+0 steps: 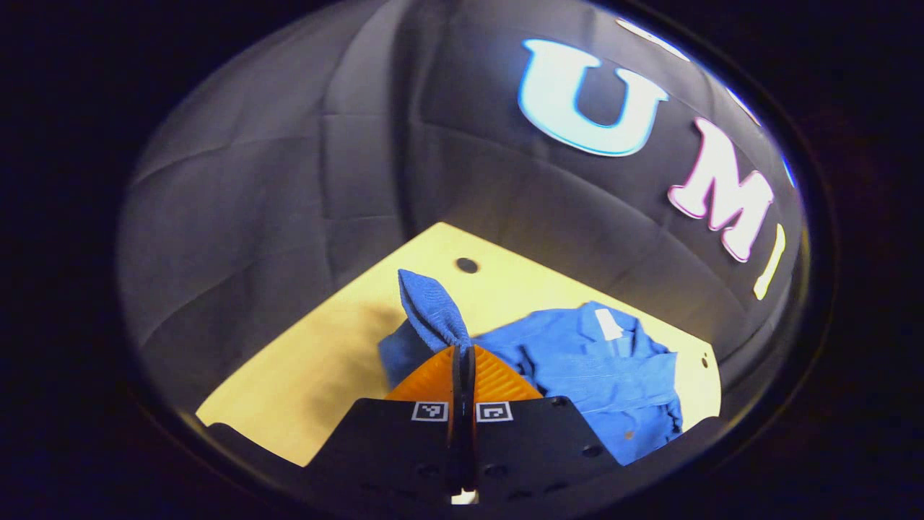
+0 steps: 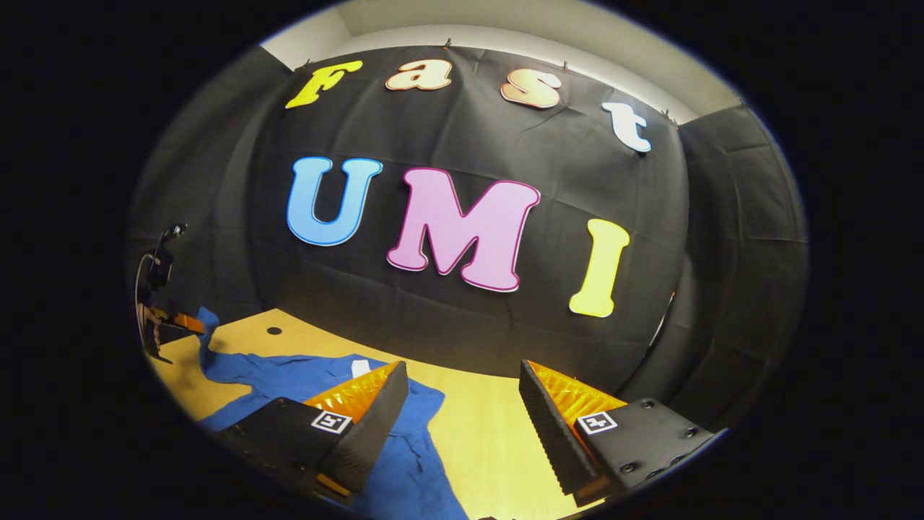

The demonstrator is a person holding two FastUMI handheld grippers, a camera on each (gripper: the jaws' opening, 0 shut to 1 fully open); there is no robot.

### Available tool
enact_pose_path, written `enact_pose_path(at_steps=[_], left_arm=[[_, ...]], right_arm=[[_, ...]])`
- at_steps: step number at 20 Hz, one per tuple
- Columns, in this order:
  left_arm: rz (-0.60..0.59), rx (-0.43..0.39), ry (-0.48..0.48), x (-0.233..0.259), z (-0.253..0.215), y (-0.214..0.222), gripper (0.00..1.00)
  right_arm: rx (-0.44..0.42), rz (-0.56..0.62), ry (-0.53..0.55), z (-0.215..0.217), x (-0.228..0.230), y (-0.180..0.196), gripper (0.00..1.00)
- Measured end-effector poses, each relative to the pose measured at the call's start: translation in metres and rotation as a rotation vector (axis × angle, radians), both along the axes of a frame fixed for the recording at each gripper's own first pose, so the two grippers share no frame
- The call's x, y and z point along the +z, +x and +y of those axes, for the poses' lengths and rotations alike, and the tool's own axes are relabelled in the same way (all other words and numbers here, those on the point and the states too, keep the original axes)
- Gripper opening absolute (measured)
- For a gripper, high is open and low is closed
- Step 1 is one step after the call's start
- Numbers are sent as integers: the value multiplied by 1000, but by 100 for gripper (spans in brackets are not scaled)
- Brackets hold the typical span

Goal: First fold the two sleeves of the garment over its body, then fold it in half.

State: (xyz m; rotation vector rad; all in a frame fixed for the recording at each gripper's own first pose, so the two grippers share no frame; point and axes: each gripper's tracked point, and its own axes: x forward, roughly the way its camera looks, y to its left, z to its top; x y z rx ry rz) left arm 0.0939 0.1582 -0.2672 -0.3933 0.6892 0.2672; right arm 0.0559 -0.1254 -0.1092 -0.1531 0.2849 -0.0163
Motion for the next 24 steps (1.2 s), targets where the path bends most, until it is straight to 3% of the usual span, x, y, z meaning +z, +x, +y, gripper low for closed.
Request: enact_pose_path(at_steps=[7, 14, 18, 21, 22, 24], left_arm=[[-35, -242, -14, 15, -159, 73, 0], [-13, -446, -60, -12, -326, 125, 0], [75, -444, 2, -56, -367, 131, 0], [112, -452, -27, -75, -389, 127, 10], [117, -452, -37, -78, -392, 124, 18], [108, -429, -31, -79, -393, 127, 64]], right_arm=[[-75, -24, -64, -71, -6, -11, 97], [-165, 17, -56, -142, -23, -34, 96], [-194, 14, -50, -169, -24, -37, 97], [-194, 33, -43, -175, -30, -47, 97], [-197, 47, -37, -176, -35, -49, 97], [-194, 63, -5, -172, -40, -52, 97]])
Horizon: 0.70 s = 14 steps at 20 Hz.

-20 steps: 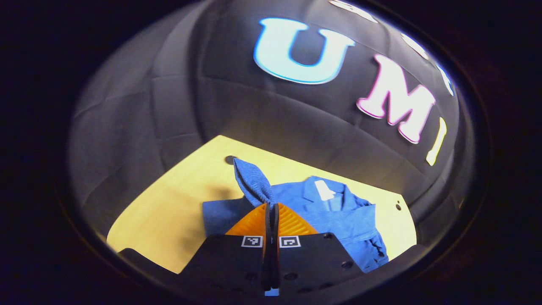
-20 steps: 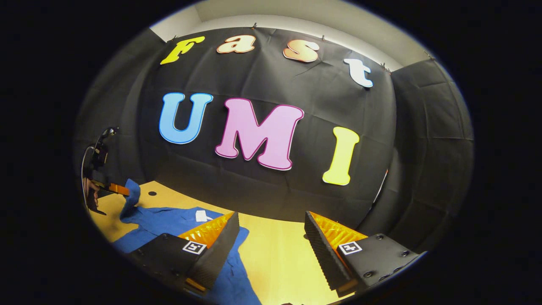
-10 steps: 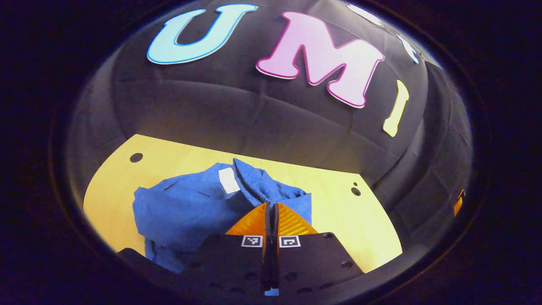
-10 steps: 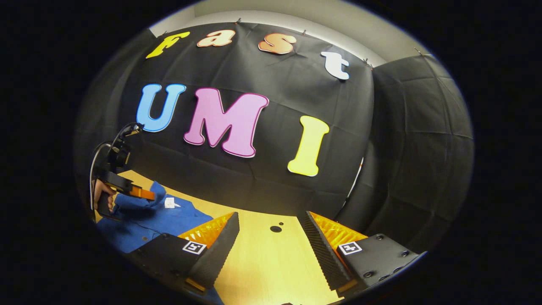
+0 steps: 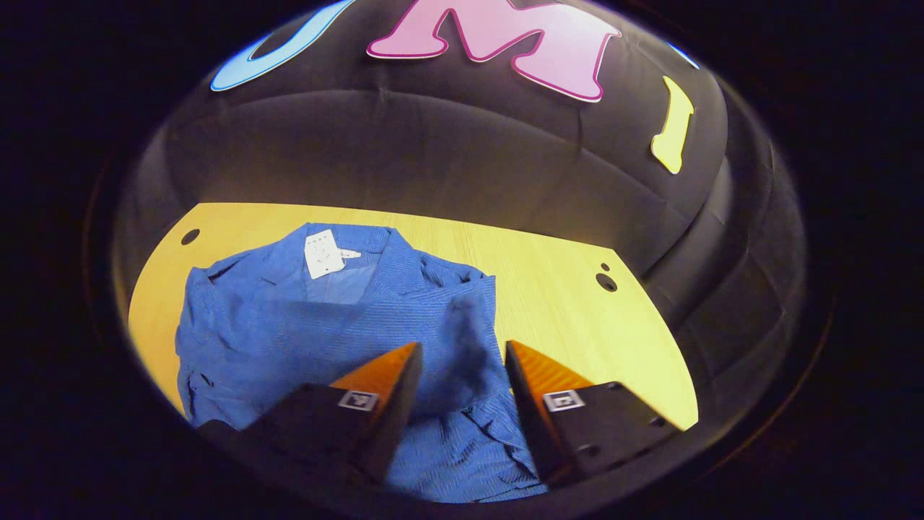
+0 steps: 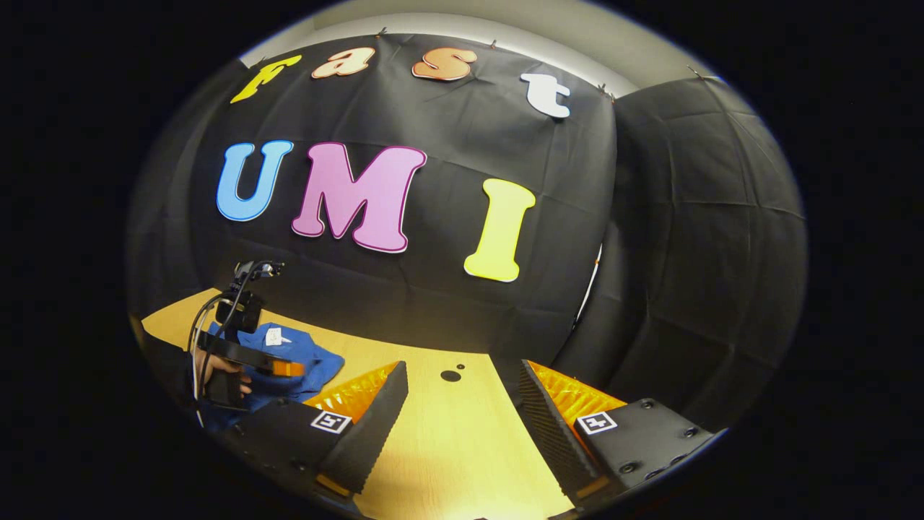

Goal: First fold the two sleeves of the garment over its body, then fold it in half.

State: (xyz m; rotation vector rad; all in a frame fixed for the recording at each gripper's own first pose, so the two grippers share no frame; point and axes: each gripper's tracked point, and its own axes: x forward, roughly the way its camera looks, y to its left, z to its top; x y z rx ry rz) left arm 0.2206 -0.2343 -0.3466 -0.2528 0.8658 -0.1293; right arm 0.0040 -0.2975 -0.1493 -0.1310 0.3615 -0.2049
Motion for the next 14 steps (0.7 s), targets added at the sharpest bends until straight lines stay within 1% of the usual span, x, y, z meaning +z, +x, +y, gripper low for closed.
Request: enact_pose_path(at_steps=[1, 2, 3, 5, 7, 8, 9, 11, 12, 14], left_arm=[[-6, 10, -3, 4, 4, -4, 87], [-17, 16, -11, 7, 5, -5, 85], [-39, 21, -25, 15, 7, -8, 85], [-125, 20, -66, 43, 15, -12, 85], [-220, 27, -108, 74, 32, -24, 85], [-256, 45, -102, 87, 49, -32, 82], [-285, 74, -73, 98, 68, -42, 85], [-341, 108, -8, 125, 110, -67, 85], [-361, 105, 17, 138, 125, -85, 85], [-372, 68, 63, 152, 152, -122, 84]], right_arm=[[1, 12, 19, 4, -5, -2, 97], [6, 24, 40, 10, -9, -3, 97], [15, 32, 55, 19, -12, -4, 96], [40, 44, 79, 38, -18, -8, 97], [66, 81, 114, 62, -29, -14, 96], [76, 99, 126, 74, -34, -18, 96], [76, 124, 139, 83, -39, -22, 98], [69, 163, 173, 99, -47, -35, 98], [53, 187, 183, 103, -51, -42, 97], [11, 231, 189, 107, -59, -60, 98]])
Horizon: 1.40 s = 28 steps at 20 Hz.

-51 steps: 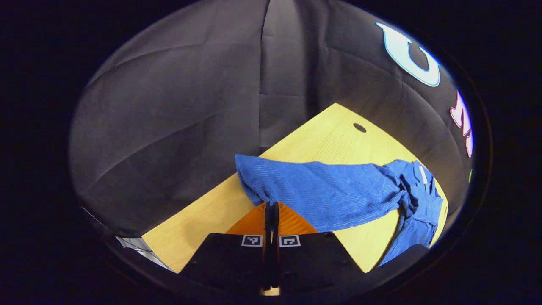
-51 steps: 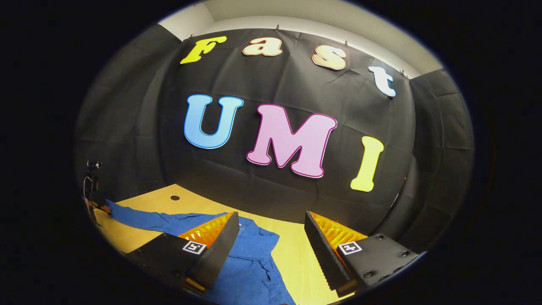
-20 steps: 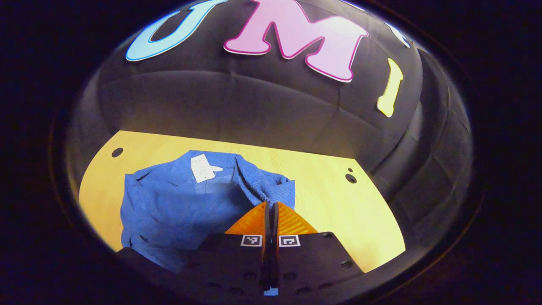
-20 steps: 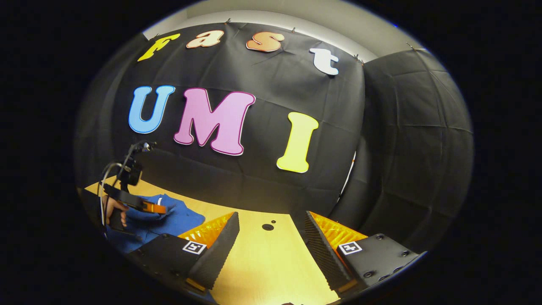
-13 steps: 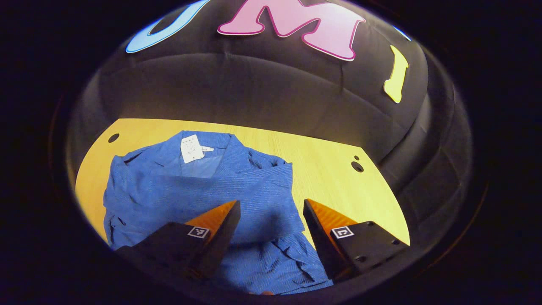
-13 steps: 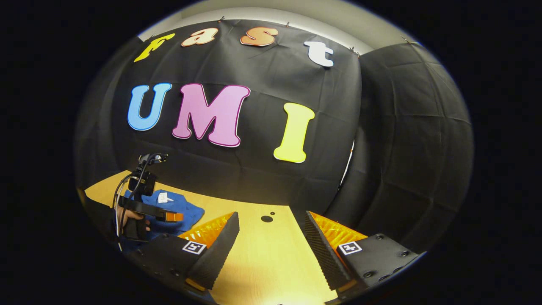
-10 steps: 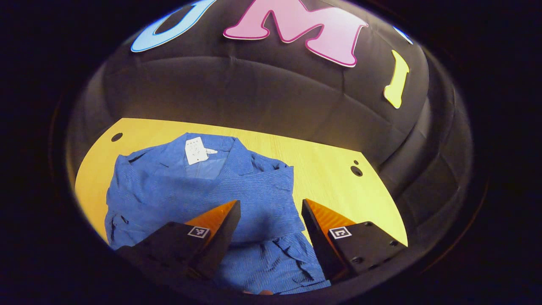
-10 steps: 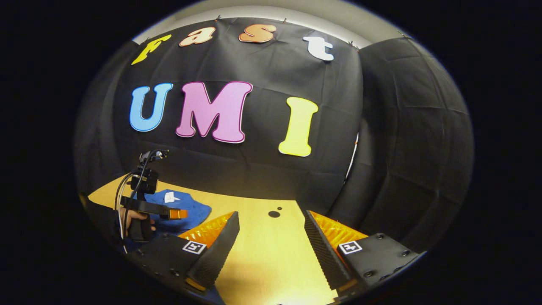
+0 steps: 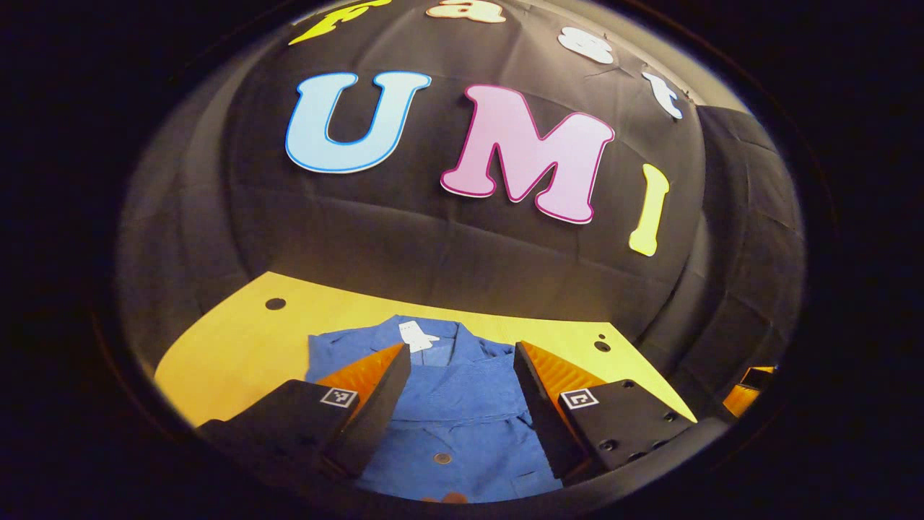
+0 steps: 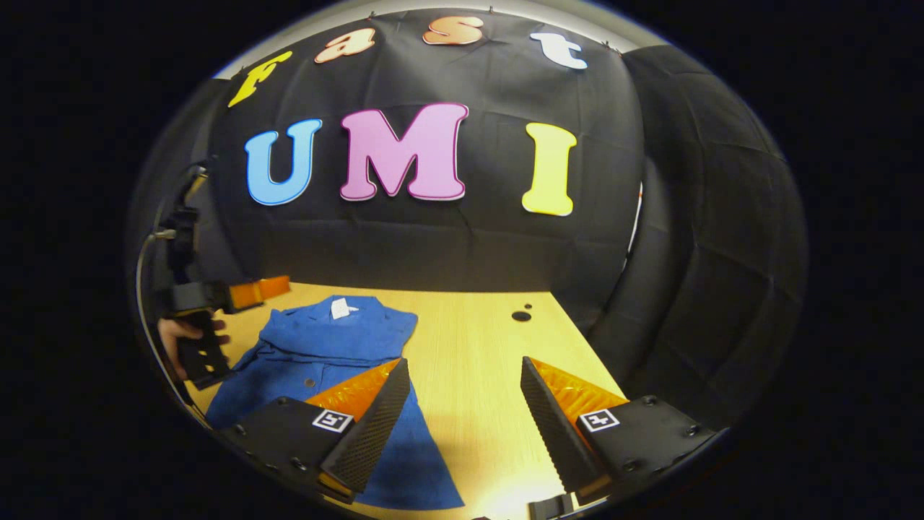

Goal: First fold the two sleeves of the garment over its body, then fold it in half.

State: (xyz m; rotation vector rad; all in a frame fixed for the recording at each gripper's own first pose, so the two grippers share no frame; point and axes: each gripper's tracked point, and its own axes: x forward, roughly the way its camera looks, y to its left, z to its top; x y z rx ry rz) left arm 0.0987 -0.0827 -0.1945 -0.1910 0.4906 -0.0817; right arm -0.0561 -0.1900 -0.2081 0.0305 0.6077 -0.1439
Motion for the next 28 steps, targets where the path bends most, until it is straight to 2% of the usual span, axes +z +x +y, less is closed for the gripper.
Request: enact_pose_path(at_steps=[3, 6, 7, 10, 13, 15, 18, 21, 24, 25, 26, 28], left_arm=[[15, -17, 85, 7, 46, -60, 84], [49, -17, 130, -14, 83, -117, 83], [101, -21, 151, -30, 96, -141, 80], [340, -49, 205, -81, 122, -212, 85], [487, 3, 137, -120, 137, -265, 84], [557, 34, 116, -136, 149, -292, 85], [615, 17, 157, -160, 160, -314, 85], [657, -6, 171, -178, 159, -315, 85], [684, -18, 153, -183, 149, -317, 85], [689, -22, 148, -184, 145, -313, 82], [698, -20, 149, -185, 140, -311, 85], [716, -37, 149, -186, 131, -310, 82]], right_arm=[[-61, 59, -14, 0, -10, -33, 98], [-97, 165, -8, 13, -42, -68, 98], [-91, 209, -6, 21, -56, -80, 98], [-80, 374, 22, 46, -107, -121, 98], [-137, 558, 141, 62, -153, -162, 99], [-191, 592, 134, 56, -166, -179, 100], [-204, 615, 93, 48, -176, -177, 100], [-196, 611, 58, 44, -182, -168, 100], [-170, 656, 84, 53, -190, -169, 100], [-164, 654, 80, 52, -192, -166, 96], [-159, 663, 85, 52, -192, -167, 97], [-171, 675, 127, 56, -194, -168, 97]])
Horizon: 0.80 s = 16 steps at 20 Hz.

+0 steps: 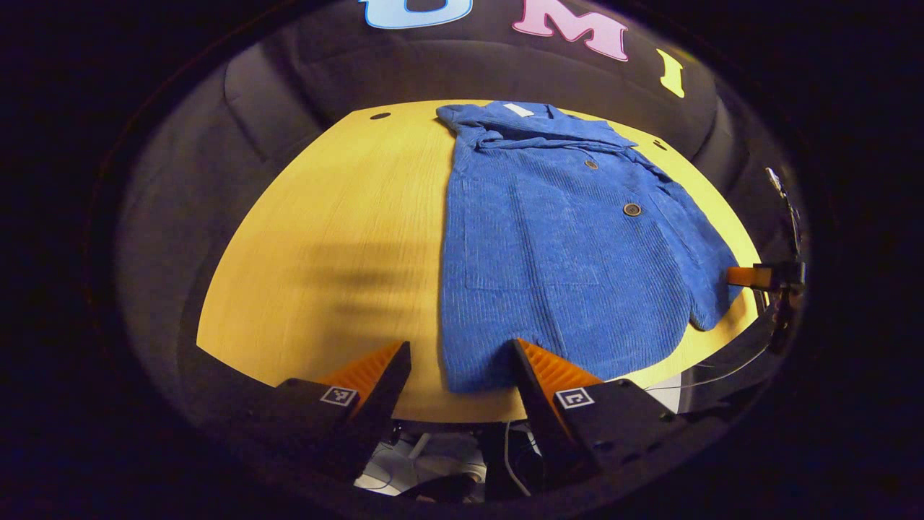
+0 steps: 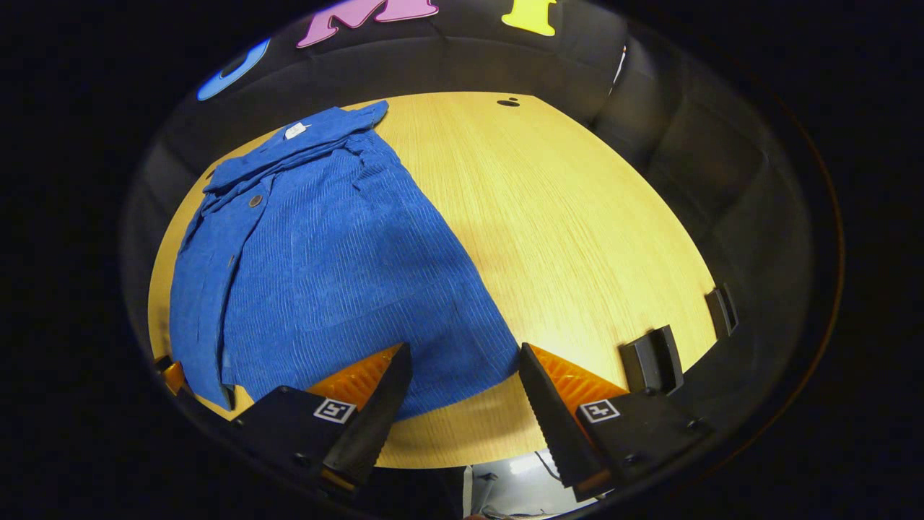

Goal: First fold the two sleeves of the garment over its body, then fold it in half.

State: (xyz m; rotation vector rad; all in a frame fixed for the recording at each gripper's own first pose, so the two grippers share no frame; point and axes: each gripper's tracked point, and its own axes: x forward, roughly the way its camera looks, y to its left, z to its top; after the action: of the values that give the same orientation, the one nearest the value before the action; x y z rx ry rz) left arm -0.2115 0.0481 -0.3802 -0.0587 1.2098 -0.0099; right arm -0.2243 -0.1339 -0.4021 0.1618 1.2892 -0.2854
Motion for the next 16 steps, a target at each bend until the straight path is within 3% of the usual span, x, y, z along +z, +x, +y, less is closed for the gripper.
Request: enact_pose_path(at_steps=[2, 3, 4, 6, 7, 8, 9, 12, 16], left_arm=[[16, -19, -7, 1, -10, 2, 63], [28, -12, -10, 1, -13, 4, 56], [34, -9, -25, 0, -15, 4, 39], [39, -27, -70, 3, -25, 7, 25], [38, -14, -78, 6, -27, 12, 25], [51, 7, -92, 1, -25, 13, 14], [48, 5, -108, 1, -28, 14, 3], [64, 1, -201, 6, -43, 12, 0], [60, 15, -204, 8, -40, 14, 0]], right_arm=[[-41, 4, 40, 5, 0, 4, 92], [-20, 24, 52, 7, -1, 4, 72], [7, 26, 67, 12, 0, 7, 71], [41, 43, 69, 21, -2, 10, 31], [67, 39, 50, 21, -2, 12, 11], [102, 49, 40, 21, -2, 15, 10], [137, 44, 27, 23, -2, 14, 3], [224, 39, 47, 27, -3, 16, 1], [186, 26, 86, 30, 6, 23, 2]])
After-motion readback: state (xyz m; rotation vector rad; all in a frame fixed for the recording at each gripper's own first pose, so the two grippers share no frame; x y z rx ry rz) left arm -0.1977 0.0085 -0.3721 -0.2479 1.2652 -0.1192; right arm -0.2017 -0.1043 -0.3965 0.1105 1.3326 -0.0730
